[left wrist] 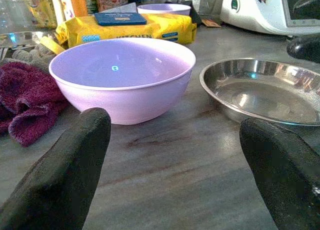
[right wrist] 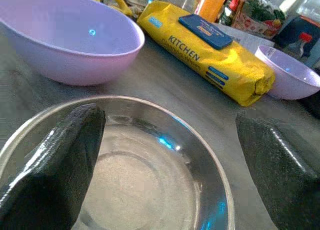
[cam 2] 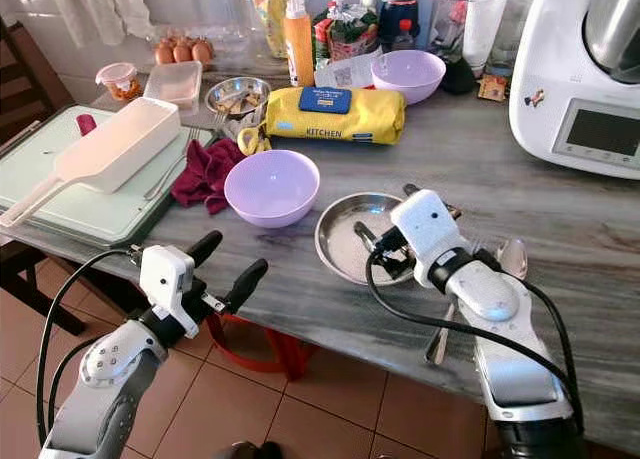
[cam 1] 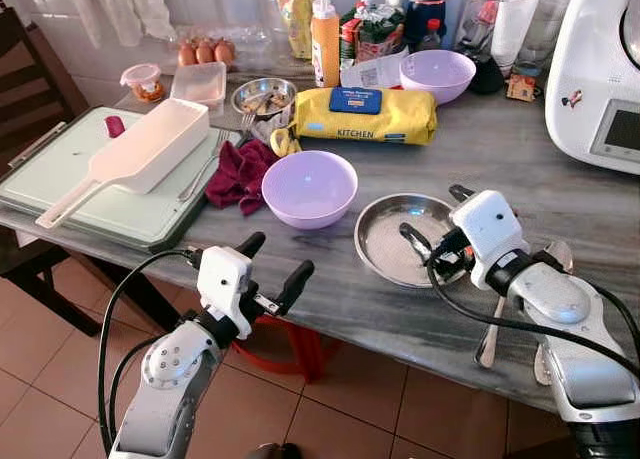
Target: Setting the table
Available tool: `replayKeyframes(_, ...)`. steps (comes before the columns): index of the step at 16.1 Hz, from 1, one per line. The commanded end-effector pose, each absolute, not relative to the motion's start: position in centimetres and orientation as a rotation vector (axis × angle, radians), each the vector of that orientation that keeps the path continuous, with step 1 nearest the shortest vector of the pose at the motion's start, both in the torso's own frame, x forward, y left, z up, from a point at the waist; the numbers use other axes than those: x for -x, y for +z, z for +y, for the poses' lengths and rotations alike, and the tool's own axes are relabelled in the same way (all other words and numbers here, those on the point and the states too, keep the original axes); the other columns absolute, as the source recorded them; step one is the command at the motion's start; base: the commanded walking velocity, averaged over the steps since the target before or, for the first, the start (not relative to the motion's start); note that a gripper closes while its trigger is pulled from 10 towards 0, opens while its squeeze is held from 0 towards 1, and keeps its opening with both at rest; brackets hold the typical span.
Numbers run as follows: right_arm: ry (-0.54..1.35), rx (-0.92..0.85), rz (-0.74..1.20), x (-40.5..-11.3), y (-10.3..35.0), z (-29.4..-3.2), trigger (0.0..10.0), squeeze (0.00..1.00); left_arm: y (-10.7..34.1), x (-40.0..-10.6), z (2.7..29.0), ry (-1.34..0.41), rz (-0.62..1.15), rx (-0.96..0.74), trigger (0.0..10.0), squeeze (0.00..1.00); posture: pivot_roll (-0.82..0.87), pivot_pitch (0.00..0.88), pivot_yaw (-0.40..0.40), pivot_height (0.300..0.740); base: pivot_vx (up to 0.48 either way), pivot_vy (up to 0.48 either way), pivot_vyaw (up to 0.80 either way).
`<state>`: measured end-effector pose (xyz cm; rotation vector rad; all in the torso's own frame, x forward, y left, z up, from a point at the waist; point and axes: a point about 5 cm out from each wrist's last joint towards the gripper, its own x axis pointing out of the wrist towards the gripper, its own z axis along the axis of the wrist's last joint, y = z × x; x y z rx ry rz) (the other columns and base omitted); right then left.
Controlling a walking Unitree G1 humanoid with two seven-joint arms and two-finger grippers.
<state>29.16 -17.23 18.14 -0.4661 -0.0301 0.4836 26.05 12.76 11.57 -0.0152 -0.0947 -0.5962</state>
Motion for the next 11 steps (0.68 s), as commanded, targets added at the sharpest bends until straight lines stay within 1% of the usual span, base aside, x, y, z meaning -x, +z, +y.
replayKeyframes(1, 0.493, 0.488, 0.019, -28.9, 18.5, -17.2, 10.0, 0.0, 11.3, -25.9, 12.9, -0.599, -0.083, 0.007, 10.0, 0.0, -0.12, 0.092, 0.091, 0.74, 0.0, 0.0, 0.0)
replayKeyframes(2, 0.511, 0.503, 0.014, -28.9, 18.6, -17.2, 10.0, 0.0, 11.3, -25.9, 12.9, -0.597, -0.083, 0.006, 10.0, 0.0, -0.12, 0.094, 0.091, 0.74, 0.0, 0.0, 0.0)
replayKeyframes(4, 0.462, 0.554, 0.047, -29.1, 18.2, -17.7, 10.0, 0.0, 11.3, -25.8, 13.0, -0.599, -0.078, 0.003, 10.0, 0.0, -0.12, 0.097, 0.094, 0.74, 0.0, 0.0, 0.0)
replayKeyframes(7, 0.481, 0.515, 0.154, -29.3, 17.2, -18.0, 10.0, 0.0, 11.2, -25.7, 12.9, -0.608, -0.069, 0.003, 10.0, 0.0, -0.12, 0.105, 0.096, 0.74, 0.0, 0.0, 0.0)
replayKeyframes(11, 0.531, 0.499, 0.195, -30.2, 17.0, -17.1, 10.0, 0.0, 11.0, -25.6, 13.0, -0.61, -0.058, -0.001, 10.0, 0.0, -0.11, 0.115, 0.097, 0.74, 0.0, 0.0, 0.0)
